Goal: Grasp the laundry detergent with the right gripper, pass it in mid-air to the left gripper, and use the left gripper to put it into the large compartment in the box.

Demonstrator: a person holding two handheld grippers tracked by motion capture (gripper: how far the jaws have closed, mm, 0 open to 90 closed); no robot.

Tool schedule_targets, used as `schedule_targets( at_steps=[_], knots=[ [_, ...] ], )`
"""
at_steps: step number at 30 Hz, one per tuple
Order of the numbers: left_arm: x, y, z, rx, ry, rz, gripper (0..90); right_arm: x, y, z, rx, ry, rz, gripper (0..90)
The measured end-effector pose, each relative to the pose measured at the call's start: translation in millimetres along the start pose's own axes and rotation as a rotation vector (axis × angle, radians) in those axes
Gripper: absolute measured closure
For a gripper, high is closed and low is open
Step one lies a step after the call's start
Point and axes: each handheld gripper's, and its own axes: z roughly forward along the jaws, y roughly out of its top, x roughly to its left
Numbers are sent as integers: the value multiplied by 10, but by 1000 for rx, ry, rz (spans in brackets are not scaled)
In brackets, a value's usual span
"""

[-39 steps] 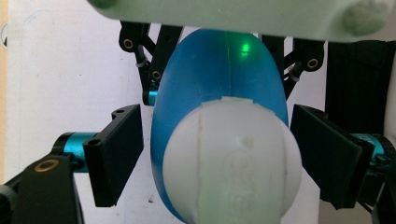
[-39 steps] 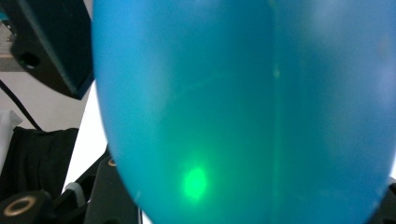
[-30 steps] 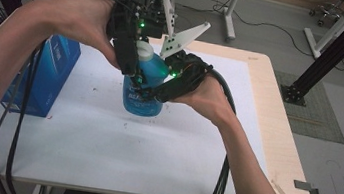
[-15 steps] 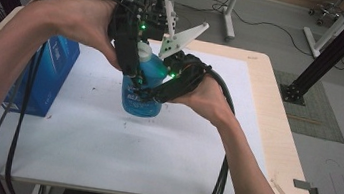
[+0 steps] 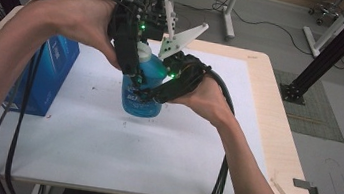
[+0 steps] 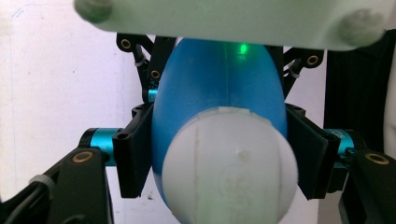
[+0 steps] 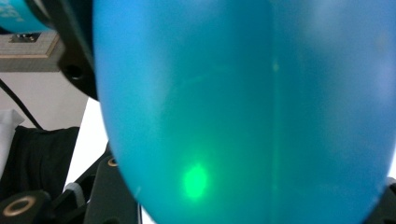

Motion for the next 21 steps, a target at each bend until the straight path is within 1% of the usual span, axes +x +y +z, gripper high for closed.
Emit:
schedule_targets(
  at_steps=[2, 3, 12, 19, 21],
  knots=[
    [-2, -2, 9, 1, 1, -2, 351, 1, -3, -2, 1, 0, 4, 453],
    [-1, -2, 11, 4, 1, -1, 370, 2, -3, -1, 1, 3, 1, 454],
    [-11, 11, 12, 6, 5, 15, 379, 9, -10, 0, -8, 4, 0, 451],
    [-9, 16, 18, 10, 0, 1, 381, 4, -39, 14, -28, 14, 11, 444],
    [-12, 16, 14, 9, 2, 2, 381, 11, -39, 16, -34, 22, 24, 441]
  ],
)
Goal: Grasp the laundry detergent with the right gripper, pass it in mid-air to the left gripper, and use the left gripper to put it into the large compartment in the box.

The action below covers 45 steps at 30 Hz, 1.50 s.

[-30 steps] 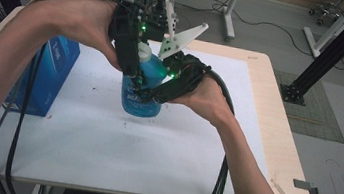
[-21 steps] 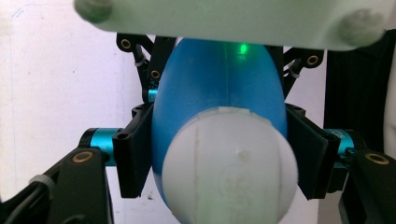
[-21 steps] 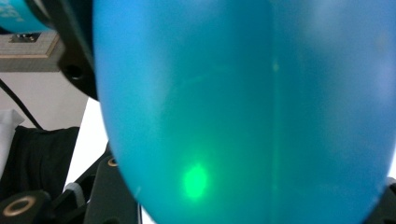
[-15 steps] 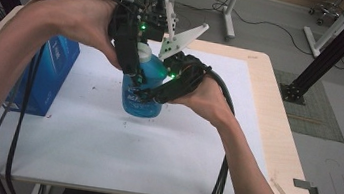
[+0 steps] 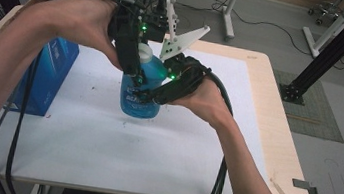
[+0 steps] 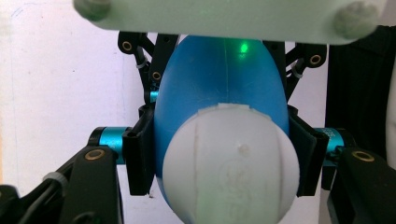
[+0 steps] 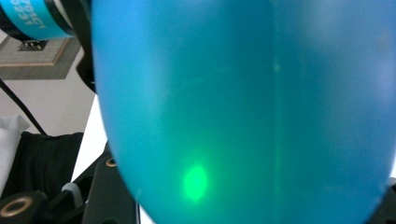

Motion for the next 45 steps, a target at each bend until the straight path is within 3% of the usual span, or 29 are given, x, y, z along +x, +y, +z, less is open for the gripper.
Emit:
schedule_targets(
  at_steps=[11, 19, 22, 27, 31, 34, 38, 40, 45],
  knots=[
    [6, -74, -87, 3, 11, -19, 382, 48, 22, -21, 42, -40, -6, 338],
    [33, -209, -289, 30, 36, -73, 381, 71, -45, -201, 68, -94, 24, 318],
    [79, -316, -460, 42, 45, -128, 381, 92, -125, -332, 103, -136, 49, 288],
    [136, -411, -670, 55, 59, -182, 382, 115, -215, -512, 121, -191, 69, 232],
    [173, -486, -901, 65, 93, -248, 382, 119, -276, -625, 148, -238, 89, 223],
    [195, -573, -1132, 62, 126, -310, 382, 132, -309, -666, 186, -270, 94, 219],
    [204, -652, -1287, 69, 138, -339, 382, 161, -334, -675, 217, -291, 81, 218],
    [222, -726, -1387, 54, 143, -371, 382, 203, -345, -671, 239, -302, 73, 167],
    [250, -912, -1554, 72, 164, -450, 382, 216, -363, -683, 279, -348, 67, 130]
  ],
)
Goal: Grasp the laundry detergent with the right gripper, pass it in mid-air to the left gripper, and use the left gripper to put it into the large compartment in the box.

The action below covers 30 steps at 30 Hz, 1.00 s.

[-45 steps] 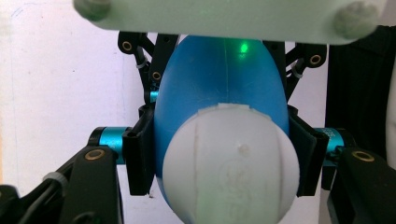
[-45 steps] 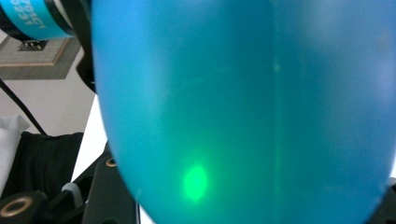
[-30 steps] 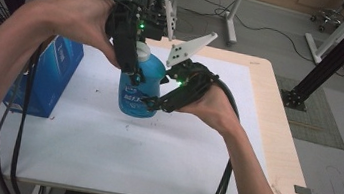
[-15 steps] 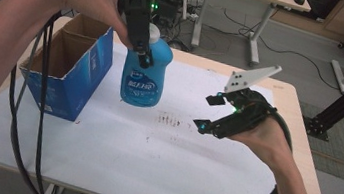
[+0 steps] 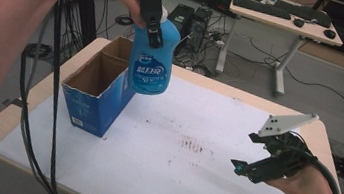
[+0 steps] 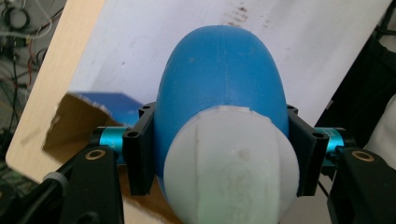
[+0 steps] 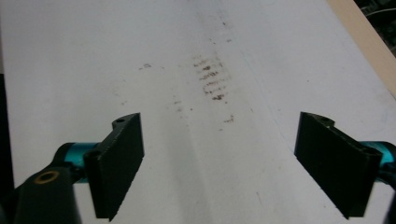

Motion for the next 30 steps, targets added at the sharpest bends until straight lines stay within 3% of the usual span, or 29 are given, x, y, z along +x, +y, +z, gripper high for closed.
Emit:
schedule_targets(
  at_steps=[2, 3, 4, 10, 21, 30],
  knots=[
    [48, -72, -45, 6, 7, -33, 382, -15, -21, -13, 11, -11, 7, 130],
    [102, -152, -91, 5, 4, -68, 382, -25, -33, -21, 9, -15, 7, 130],
    [102, -152, -91, 5, 4, -68, 382, -25, -33, -21, 9, -15, 7, 130],
    [262, -379, -198, 11, 27, -163, 382, -31, -108, -38, 22, -32, 19, 130],
    [442, -627, -208, 45, 76, -313, 382, -66, -206, -45, 19, -54, 48, 130],
    [548, -753, -156, 68, 95, -369, 382, -65, -268, -11, 30, -62, 65, 131]
  ],
)
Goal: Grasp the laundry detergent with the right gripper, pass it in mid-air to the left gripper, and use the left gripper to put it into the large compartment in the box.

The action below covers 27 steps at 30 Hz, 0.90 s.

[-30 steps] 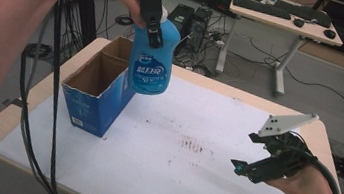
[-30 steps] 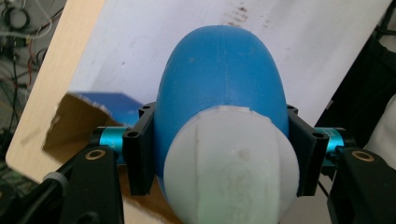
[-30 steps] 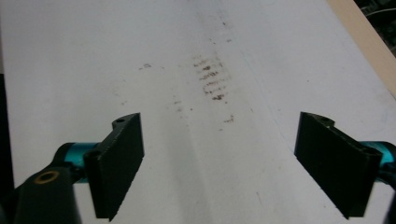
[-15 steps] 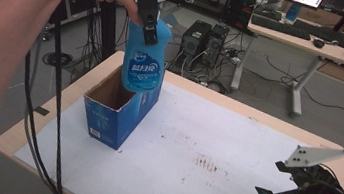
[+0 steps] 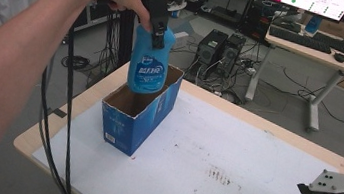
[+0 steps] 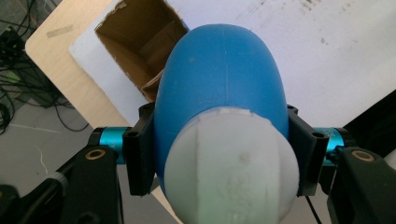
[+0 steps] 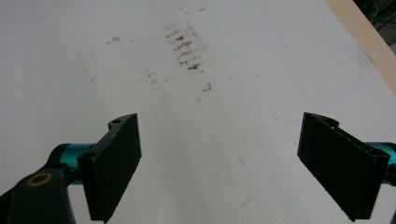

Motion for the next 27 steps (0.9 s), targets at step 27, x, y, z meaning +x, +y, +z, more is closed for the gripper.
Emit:
schedule_targets(
  at_steps=[27],
  knots=[
    [146, -153, 548, 25, -38, 22, 382, 43, -69, 106, 35, -4, 1, 131]
  ],
)
